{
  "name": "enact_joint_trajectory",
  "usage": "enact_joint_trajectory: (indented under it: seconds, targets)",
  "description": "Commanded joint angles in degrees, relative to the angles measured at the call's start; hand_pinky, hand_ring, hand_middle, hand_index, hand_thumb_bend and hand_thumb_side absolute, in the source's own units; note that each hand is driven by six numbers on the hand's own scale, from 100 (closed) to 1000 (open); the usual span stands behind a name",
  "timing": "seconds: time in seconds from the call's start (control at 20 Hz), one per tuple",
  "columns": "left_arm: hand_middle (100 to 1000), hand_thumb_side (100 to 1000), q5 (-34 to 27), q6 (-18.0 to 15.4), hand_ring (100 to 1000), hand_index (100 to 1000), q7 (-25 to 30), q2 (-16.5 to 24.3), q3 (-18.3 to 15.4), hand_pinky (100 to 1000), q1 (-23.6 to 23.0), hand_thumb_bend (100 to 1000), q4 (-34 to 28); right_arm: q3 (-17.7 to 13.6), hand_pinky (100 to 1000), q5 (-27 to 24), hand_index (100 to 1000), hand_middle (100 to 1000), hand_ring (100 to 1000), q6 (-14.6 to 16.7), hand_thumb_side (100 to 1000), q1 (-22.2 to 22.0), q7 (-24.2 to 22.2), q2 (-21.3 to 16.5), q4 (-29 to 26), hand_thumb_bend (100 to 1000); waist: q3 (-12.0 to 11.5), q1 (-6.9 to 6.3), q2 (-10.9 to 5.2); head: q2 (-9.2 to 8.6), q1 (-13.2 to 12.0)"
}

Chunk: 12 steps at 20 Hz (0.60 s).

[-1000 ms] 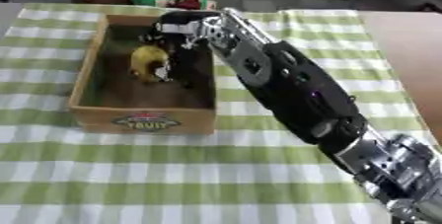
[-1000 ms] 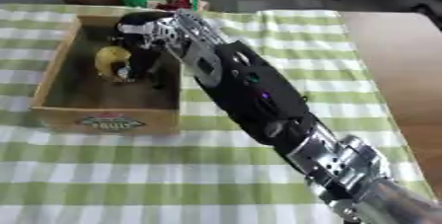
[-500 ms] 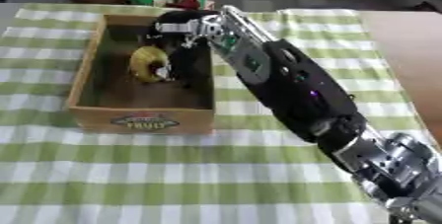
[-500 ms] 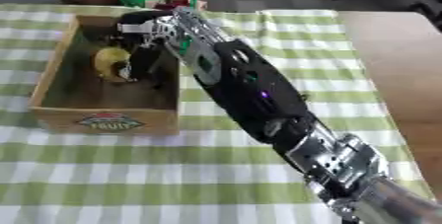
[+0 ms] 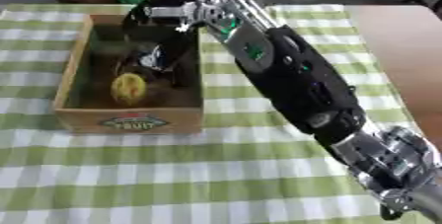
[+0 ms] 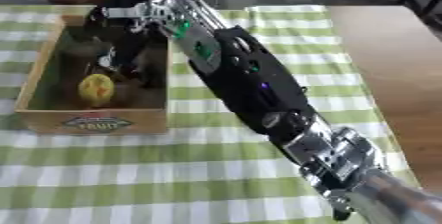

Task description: Pick up objects on the table and place them in the box.

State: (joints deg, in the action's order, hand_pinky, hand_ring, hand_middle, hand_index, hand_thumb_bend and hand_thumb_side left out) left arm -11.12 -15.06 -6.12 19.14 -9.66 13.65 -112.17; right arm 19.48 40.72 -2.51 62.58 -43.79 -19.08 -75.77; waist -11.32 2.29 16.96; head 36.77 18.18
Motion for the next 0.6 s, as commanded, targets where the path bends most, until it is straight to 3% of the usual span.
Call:
enact_joint_trajectory:
  seconds: [0.05, 0.35, 0.5, 0.55, 0.6]
  targets:
    - [622, 850, -0.05, 0.01, 568, 739, -0.18, 0.9, -0.08, 471, 0.52, 100, -0.7, -0.63, 827, -0.25, 932, 881, 951, -0.43, 434, 0.99, 0.0, -1.38, -1.74, 143, 0.01, -0.38, -1.29, -0.15, -0.24]
    - [622, 850, 0.08, -0.07, 568, 738, -0.42, 0.86, -0.35, 471, 0.29, 100, -0.75, -3.25, 815, -3.48, 923, 855, 921, -1.38, 490, -0.71, 2.92, -3.18, -6.54, 100, 0.2, -0.49, -1.29, -0.38, -0.63]
    - [622, 850, 0.15, -0.08, 568, 738, -0.5, 0.88, -0.37, 471, 0.27, 100, -0.77, -3.1, 815, -6.06, 923, 855, 921, -3.52, 490, -1.67, 4.36, -4.43, -9.83, 100, 0.18, -0.45, -1.26, -0.4, -0.65]
    - [622, 849, 0.19, -0.09, 568, 738, -0.59, 0.87, -0.49, 470, 0.16, 100, -0.76, -3.3, 764, -6.76, 884, 783, 864, -4.24, 381, -1.97, 4.69, -4.88, -10.71, 100, 0.39, -0.53, -1.24, -0.41, -1.26]
    - [622, 849, 0.32, -0.14, 568, 737, -0.87, 0.9, -0.87, 470, -0.12, 100, -0.74, -4.14, 755, -7.55, 868, 767, 855, -5.04, 369, -2.76, 5.31, -5.83, -11.88, 100, 1.12, -0.71, -1.21, -0.42, -2.45]
